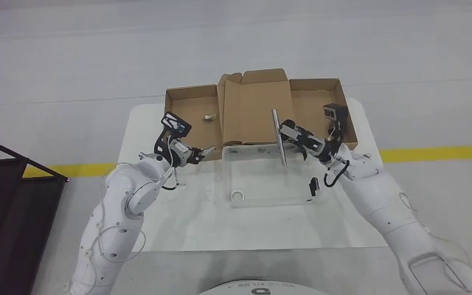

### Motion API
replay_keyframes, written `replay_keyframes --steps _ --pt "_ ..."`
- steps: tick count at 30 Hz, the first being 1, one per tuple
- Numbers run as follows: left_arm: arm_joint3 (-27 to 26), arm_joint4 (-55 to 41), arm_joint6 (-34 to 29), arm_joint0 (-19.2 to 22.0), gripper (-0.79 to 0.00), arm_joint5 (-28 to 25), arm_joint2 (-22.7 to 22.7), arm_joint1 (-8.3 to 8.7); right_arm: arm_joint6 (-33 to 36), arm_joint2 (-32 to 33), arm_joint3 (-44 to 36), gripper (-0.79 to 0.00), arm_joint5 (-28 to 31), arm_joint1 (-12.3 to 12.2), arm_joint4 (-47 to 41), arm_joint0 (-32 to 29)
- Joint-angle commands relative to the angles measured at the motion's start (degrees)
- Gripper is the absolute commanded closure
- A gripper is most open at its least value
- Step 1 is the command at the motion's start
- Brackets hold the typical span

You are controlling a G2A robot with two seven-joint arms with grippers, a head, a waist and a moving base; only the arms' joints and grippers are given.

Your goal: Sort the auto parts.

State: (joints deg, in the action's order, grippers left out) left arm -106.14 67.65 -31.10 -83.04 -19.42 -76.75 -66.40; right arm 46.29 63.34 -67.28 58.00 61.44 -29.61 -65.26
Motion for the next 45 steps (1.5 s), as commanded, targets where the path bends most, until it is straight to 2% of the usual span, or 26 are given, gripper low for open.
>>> replay_keyframes --steps 1,10,14,21,25,29,33,37,41,42,45 --pt "0.0 0.0 0.0 0.0 -0.785 0.0 0.0 0.0 0.0 2.8 1.0 0.0 0.0 -0.2 -0.4 -0.6" --pt "0.0 0.0 0.0 0.0 -0.785 0.0 0.0 0.0 -0.9 19.6 7.9 0.0 0.0 -1.3 1.4 -3.9" --pt "0.0 0.0 0.0 0.0 -0.785 0.0 0.0 0.0 -2.6 22.6 14.6 0.0 0.0 -1.0 3.8 -2.2" --pt "0.0 0.0 0.0 0.0 -0.785 0.0 0.0 0.0 -7.2 18.7 28.2 0.0 -0.3 0.7 12.7 6.8" --pt "0.0 0.0 0.0 0.0 -0.785 0.0 0.0 0.0 -15.7 14.2 35.1 0.0 -7.3 2.0 25.8 13.6" --pt "0.0 0.0 0.0 0.0 -0.785 0.0 0.0 0.0 -24.6 10.3 37.9 0.0 -12.6 3.6 34.1 16.7" --pt "0.0 0.0 0.0 0.0 -0.785 0.0 0.0 0.0 -29.0 7.7 39.1 0.0 -15.6 4.6 39.8 18.2" --pt "0.0 0.0 0.0 0.0 -0.785 0.0 0.0 0.0 -30.9 6.5 39.8 0.0 -16.0 5.3 41.5 18.7" --pt "0.0 0.0 0.0 0.0 -0.785 0.0 0.0 0.0 -31.8 5.8 40.1 -0.243 -16.1 5.7 42.2 18.7" --pt "0.0 0.0 0.0 0.0 -0.785 0.0 0.0 0.0 -31.9 5.7 40.1 -0.268 -16.1 5.8 42.2 18.7" --pt "0.0 0.0 0.0 0.0 -0.785 0.0 0.0 0.0 -32.1 5.7 40.3 -0.262 -15.9 5.9 42.1 18.6"
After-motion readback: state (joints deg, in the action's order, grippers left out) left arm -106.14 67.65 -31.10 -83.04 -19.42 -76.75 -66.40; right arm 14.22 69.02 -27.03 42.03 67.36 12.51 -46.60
